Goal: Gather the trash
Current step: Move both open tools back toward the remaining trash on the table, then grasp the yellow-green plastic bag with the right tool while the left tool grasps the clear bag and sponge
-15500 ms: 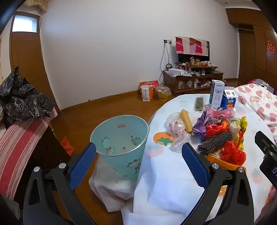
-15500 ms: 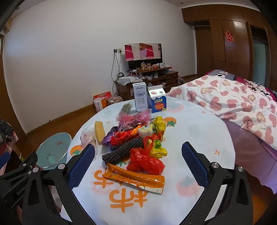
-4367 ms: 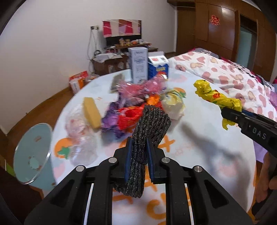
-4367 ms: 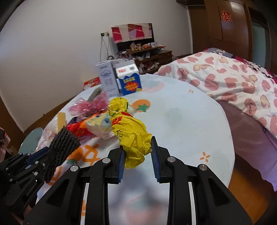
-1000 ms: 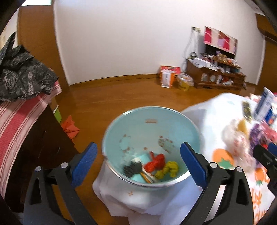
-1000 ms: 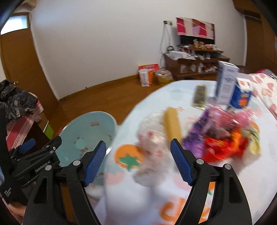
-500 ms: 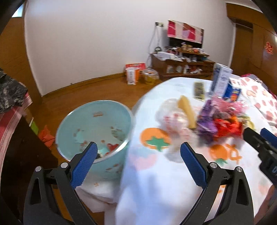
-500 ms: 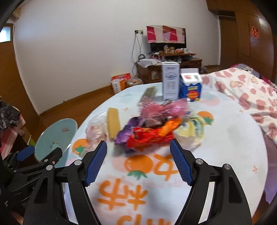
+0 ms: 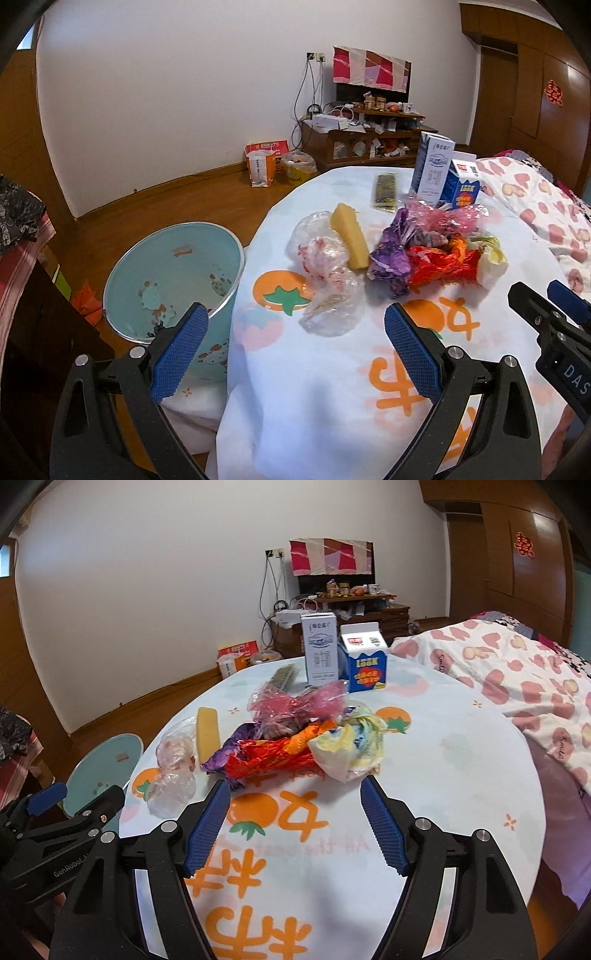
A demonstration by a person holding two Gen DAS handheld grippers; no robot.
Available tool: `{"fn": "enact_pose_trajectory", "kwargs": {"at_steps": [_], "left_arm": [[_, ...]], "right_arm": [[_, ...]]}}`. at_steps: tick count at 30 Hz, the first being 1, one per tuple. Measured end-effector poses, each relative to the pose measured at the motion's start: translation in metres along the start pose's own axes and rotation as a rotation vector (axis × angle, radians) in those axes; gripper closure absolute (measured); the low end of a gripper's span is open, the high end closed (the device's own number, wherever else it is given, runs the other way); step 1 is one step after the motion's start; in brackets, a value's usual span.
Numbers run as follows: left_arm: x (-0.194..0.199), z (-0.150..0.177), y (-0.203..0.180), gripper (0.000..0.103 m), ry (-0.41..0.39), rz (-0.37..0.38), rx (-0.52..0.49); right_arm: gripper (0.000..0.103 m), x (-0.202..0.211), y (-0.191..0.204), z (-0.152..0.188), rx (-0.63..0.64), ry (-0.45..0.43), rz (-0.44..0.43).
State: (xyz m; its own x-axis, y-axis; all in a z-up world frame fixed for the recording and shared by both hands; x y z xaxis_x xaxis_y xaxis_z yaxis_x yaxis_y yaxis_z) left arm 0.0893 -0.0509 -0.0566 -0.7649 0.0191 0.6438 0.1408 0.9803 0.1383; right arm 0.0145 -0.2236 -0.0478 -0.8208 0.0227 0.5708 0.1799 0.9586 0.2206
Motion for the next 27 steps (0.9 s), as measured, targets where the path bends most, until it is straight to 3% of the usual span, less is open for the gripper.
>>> {"fn": "enact_pose_trajectory", "kwargs": {"at_steps": [14, 21, 27], "left_arm": [[0.009, 0.003, -0.008, 0.009, -0.016, 0.042, -0.016], [-0.003, 0.007, -0.009, 0.009, 0.004, 0.046, -0.018], [-0.025, 0.003, -0.01, 0.009, 0.028, 0.042, -0.012]], "right_arm": [[0.031, 0.015, -0.016, 0.003, -0.017, -0.008, 0.066], [0.033, 0.014, -0.045, 0.003, -0.055, -0.002, 0.131], [0.04, 0.003, -0.075, -0.015, -0.1, -0.013, 0.171]]}}
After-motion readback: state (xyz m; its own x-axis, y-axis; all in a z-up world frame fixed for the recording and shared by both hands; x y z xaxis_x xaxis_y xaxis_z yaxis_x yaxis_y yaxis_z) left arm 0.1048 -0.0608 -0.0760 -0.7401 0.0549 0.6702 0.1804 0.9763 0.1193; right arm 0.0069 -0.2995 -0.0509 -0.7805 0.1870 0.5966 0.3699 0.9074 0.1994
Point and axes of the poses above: each gripper's, at about its wrist camera, not at the fingertips, and x roughly against the way its jaws point, y to its left, z to its underside, the point moved 2 cm from there along -x, roughly the way its jaws point, and after that the axes turned 10 degrees about -z, right-handed, at the moved point
